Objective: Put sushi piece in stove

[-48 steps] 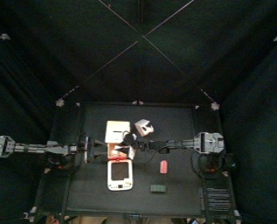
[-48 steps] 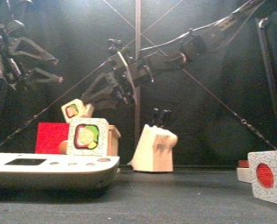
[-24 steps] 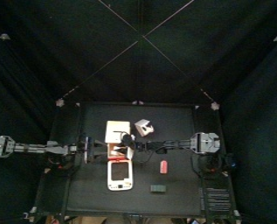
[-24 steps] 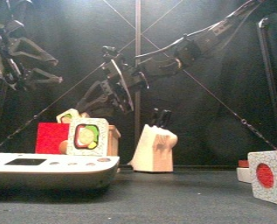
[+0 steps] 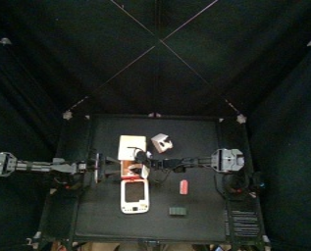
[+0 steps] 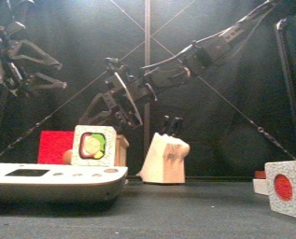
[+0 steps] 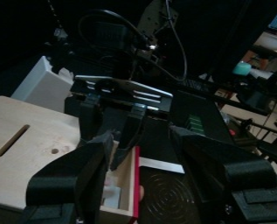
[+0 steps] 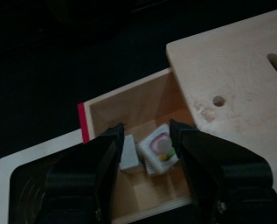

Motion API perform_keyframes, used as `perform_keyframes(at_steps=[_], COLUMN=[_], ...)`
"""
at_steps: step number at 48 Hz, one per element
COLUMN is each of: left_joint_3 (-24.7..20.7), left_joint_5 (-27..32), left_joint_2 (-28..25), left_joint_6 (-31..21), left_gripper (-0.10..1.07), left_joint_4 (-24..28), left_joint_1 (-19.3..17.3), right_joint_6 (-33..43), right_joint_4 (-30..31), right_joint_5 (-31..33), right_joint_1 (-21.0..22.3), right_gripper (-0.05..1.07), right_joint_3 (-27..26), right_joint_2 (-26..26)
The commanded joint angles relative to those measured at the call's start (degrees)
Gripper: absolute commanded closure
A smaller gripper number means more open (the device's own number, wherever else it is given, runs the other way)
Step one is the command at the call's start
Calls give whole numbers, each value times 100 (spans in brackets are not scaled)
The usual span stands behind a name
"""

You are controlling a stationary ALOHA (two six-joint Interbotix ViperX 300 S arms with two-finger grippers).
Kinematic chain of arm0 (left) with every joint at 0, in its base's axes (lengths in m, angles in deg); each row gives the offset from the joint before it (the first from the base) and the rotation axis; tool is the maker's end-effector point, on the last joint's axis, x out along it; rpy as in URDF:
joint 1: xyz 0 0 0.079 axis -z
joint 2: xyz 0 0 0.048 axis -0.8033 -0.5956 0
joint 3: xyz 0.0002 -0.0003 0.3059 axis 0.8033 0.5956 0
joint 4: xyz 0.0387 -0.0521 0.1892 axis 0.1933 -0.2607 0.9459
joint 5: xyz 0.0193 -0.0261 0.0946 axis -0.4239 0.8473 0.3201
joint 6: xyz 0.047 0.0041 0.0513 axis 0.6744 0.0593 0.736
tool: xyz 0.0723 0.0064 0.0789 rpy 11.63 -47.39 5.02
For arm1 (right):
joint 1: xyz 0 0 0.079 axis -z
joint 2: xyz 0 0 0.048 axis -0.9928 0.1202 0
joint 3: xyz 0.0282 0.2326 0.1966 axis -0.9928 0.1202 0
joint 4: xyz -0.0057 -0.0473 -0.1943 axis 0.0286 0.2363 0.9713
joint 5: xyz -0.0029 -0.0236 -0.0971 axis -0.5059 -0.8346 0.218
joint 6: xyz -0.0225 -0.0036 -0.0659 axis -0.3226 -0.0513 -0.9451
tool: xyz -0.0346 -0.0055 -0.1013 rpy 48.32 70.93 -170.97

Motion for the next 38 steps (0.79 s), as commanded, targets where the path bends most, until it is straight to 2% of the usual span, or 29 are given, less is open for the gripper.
perform_keyframes(at_steps=[1,38], left_joint_3=[-62,-35], left_joint_5=[-44,-53], left_joint_2=[-18,-18], left_joint_6=[9,18], left_gripper=[9,9], left_joint_4=[0,0], left_joint_1=[-9,-18], right_joint_6=[0,-26], right_joint_4=[9,35], right_joint_5=[-9,0], right_joint_1=[18,-44], right_gripper=[19,19], right_joint_3=[-141,-132], right_joint_2=[-123,-308])
